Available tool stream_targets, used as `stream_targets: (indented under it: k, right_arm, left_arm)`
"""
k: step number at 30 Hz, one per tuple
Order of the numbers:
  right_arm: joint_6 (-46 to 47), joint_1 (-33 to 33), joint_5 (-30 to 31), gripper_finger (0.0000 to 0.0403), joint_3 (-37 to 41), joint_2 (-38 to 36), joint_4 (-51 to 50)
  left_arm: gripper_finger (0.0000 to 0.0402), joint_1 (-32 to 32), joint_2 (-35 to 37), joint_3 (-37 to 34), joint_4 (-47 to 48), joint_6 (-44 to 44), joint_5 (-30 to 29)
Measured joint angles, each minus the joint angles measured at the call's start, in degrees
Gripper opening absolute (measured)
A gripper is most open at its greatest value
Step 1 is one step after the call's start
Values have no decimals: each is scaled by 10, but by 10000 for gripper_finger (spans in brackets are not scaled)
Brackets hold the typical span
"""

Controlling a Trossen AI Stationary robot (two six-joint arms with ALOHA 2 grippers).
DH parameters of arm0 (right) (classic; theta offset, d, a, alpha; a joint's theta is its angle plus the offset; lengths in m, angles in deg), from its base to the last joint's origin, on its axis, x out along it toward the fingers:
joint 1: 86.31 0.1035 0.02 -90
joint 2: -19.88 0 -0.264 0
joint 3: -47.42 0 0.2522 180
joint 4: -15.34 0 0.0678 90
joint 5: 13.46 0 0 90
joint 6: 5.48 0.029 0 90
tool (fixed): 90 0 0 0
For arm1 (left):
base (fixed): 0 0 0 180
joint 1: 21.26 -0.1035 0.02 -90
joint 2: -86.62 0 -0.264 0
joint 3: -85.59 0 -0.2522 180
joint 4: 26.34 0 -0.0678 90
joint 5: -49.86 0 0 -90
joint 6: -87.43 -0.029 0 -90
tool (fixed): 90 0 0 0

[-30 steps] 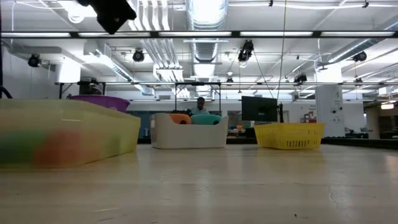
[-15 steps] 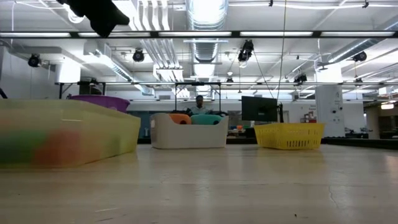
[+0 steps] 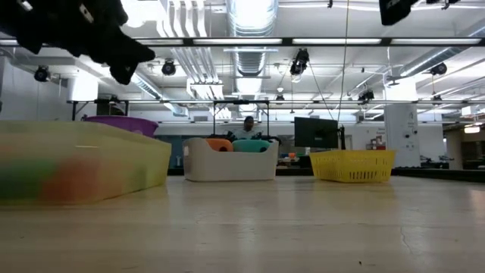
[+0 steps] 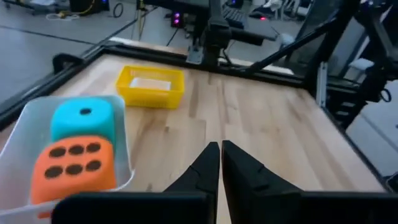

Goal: Pick & Place Toys
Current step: Return to Home Position

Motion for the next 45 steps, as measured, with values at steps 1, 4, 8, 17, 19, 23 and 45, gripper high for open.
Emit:
stream_targets:
  k: [1,4,8,17,19,23,45]
  right_arm:
    - [1,-10,-2,23,10,-7,5]
    - [6,-20,-26,23,39,-26,26]
    - [30,-21,-23,23,84,-63,50]
    - [58,-21,1,23,212,-168,135]
    - [58,-21,1,23,237,-190,149]
    - [54,-22,3,23,261,-230,148]
    - [58,-22,-19,23,315,-309,124]
  left_arm:
    - [20,-7,2,-9,-4,0,8]
    - [20,-8,9,-34,-16,-13,22]
    - [20,-8,19,-75,-55,-5,28]
    - [20,-4,30,-208,-304,13,69]
    - [20,-5,29,-222,-313,26,68]
    - [20,-5,29,-221,-277,31,69]
    - [19,-3,255,-222,-107,35,39]
